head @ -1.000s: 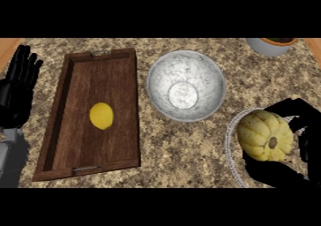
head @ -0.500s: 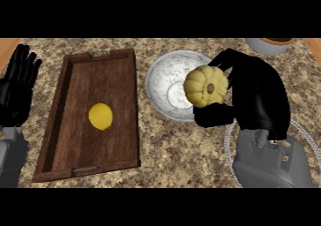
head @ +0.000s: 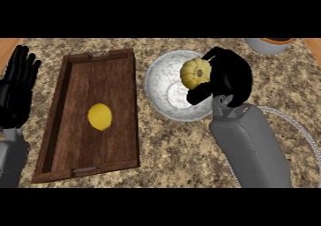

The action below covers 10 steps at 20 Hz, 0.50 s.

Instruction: Pick the squash from the placemat and place it in the bowl

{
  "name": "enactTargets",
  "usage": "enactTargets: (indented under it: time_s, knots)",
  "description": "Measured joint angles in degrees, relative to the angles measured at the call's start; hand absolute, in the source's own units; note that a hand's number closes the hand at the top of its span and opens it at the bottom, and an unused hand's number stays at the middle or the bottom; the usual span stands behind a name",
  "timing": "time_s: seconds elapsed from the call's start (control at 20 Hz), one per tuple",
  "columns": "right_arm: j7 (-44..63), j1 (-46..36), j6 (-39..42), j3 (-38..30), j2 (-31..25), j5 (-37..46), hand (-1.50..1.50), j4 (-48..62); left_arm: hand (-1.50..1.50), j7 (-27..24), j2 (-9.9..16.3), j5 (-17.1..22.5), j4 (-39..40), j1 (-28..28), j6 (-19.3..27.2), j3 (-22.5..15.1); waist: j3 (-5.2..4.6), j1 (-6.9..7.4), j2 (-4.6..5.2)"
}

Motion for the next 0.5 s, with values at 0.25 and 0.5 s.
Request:
enactTargets:
  time_s: [0.25,0.5]
  knots:
    - [-3.03,0.62,-12.55,-2.14,0.1,-3.69,-1.5,8.57,0.0,0.13,-0.43,-0.56,-0.58,0.0,0.21,-0.51,0.06,0.32,0.19]
    - [-6.74,0.42,-26.83,-1.8,0.2,-7.28,-1.5,12.17,0.0,0.53,0.17,0.09,-1.23,0.86,-0.8,0.06,0.08,0.43,0.12]
